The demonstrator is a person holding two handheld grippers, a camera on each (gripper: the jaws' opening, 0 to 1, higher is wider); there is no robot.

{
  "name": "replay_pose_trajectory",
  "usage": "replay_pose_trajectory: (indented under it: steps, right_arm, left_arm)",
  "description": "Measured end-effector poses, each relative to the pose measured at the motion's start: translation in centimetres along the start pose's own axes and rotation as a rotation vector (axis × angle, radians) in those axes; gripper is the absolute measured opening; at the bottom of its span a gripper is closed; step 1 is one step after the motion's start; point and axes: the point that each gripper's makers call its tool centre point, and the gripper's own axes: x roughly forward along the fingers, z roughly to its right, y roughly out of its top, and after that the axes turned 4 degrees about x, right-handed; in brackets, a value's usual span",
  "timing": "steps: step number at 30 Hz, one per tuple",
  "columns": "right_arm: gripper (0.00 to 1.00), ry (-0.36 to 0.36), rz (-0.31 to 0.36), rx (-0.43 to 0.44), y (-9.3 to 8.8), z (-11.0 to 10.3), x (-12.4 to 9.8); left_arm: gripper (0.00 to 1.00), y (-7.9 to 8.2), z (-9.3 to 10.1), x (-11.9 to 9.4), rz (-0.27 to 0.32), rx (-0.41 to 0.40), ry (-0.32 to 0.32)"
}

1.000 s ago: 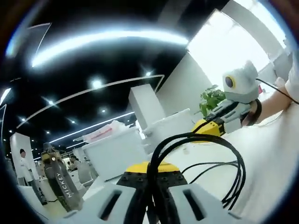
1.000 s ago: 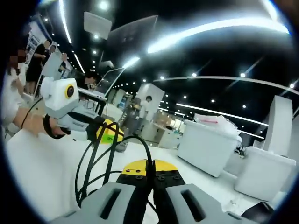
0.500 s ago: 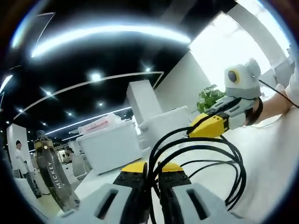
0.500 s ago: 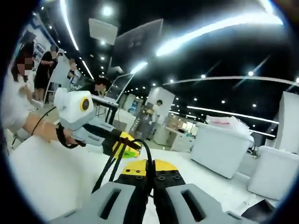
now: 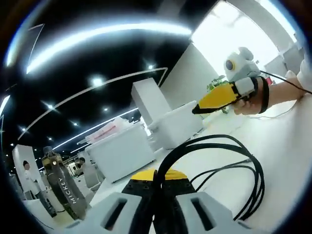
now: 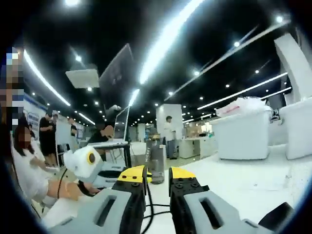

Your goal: Coil the Type-C to USB data cable on the desktop and secure it with Velcro straps.

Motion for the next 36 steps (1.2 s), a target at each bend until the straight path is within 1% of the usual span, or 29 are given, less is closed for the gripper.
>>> replay_pose_trajectory:
  steps: [1, 2, 3, 5, 7, 10, 12, 14, 15, 16, 18, 19, 20, 22, 23, 24, 25, 27, 29, 30, 32, 35, 36]
  right_arm:
    - [0.18, -0.044, -0.033, -0.039, -0.7, 1.1, -0.1]
    - [0.18, -0.071, -0.061, -0.05, -1.4, 2.1, 0.1]
    - [0.19, -0.083, -0.077, -0.047, -1.9, 2.6, 0.1]
    - [0.23, -0.109, -0.148, -0.054, -4.0, 3.8, 0.2]
    - [0.26, -0.119, -0.212, -0.036, -6.2, 4.4, 0.3]
    - [0.26, -0.115, -0.293, 0.011, -9.1, 4.7, 0.3]
    - [0.26, -0.127, -0.353, -0.007, -10.9, 5.1, 0.2]
    - [0.23, -0.133, -0.372, 0.007, -11.8, 5.3, 0.2]
    - [0.21, -0.128, -0.383, 0.04, -12.2, 5.1, 0.2]
    - [0.17, -0.119, -0.381, 0.059, -12.4, 5.0, 0.2]
    - [0.12, -0.121, -0.38, 0.063, -12.5, 5.0, 0.3]
    - [0.05, -0.12, -0.39, 0.062, -12.7, 5.0, 0.3]
    - [0.04, -0.129, -0.396, 0.049, -12.7, 5.1, 0.3]
    - [0.03, -0.147, -0.415, 0.008, -12.5, 5.6, 0.1]
    - [0.03, -0.151, -0.417, -0.028, -12.2, 5.9, -0.1]
    - [0.02, -0.166, -0.407, -0.054, -11.8, 6.4, -0.3]
    - [0.02, -0.189, -0.399, -0.058, -11.4, 6.9, -0.8]
    - [0.02, -0.231, -0.395, -0.075, -10.7, 7.9, -1.8]
    - [0.02, -0.266, -0.397, -0.136, -9.8, 8.6, -3.4]
    - [0.02, -0.279, -0.402, -0.154, -9.6, 8.8, -4.0]
    - [0.02, -0.321, -0.422, -0.2, -8.9, 9.7, -5.7]
    - [0.02, -0.388, -0.414, -0.26, -7.3, 10.9, -8.5]
    - [0.02, -0.431, -0.416, -0.296, -6.7, 11.7, -10.0]
  left_arm:
    - [0.04, 0.2, -0.1, -0.1, 0.003, 0.006, 0.005]
    - [0.04, 0.3, -0.2, -0.1, 0.006, 0.014, 0.01]
    - [0.04, 0.4, -0.3, -0.2, 0.009, 0.017, 0.014]
    - [0.04, 0.8, -0.6, -0.4, 0.023, 0.014, 0.027]
    - [0.04, 1.2, -0.9, -0.6, 0.04, 0.005, 0.037]
    - [0.04, 1.9, -1.1, -0.9, 0.065, 0.004, 0.047]
    - [0.04, 2.6, -1.1, -1.1, 0.091, -0.001, 0.047]
    - [0.04, 3.3, -0.8, -1.2, 0.118, -0.004, 0.036]
    - [0.04, 3.7, -0.6, -1.3, 0.131, 0.0, 0.03]
    - [0.04, 4.0, -0.4, -1.4, 0.144, 0.006, 0.025]
    - [0.04, 4.7, 0.2, -1.6, 0.171, 0.02, 0.007]
    - [0.04, 5.0, 0.4, -1.7, 0.182, 0.02, 0.001]
    - [0.04, 5.2, 0.5, -1.7, 0.191, 0.019, -0.001]
    - [0.04, 6.1, 0.6, -2.0, 0.226, 0.016, -0.007]
    - [0.04, 6.5, 0.6, -2.3, 0.243, 0.007, -0.005]
    - [0.04, 7.3, 0.5, -2.5, 0.277, -0.02, -0.004]
    - [0.04, 7.9, 0.1, -2.9, 0.303, -0.048, 0.005]
    - [0.04, 8.6, -0.4, -3.2, 0.324, -0.066, 0.021]
    - [0.04, 9.4, -0.4, -3.4, 0.345, -0.084, 0.022]
    - [0.04, 9.7, -0.3, -3.3, 0.354, -0.094, 0.023]
    - [0.04, 10.3, 0.0, -3.1, 0.364, -0.112, 0.015]
    - [0.04, 11.6, 0.7, -2.7, 0.38, -0.139, -0.004]
    - [0.04, 12.1, 0.9, -2.6, 0.388, -0.163, -0.013]
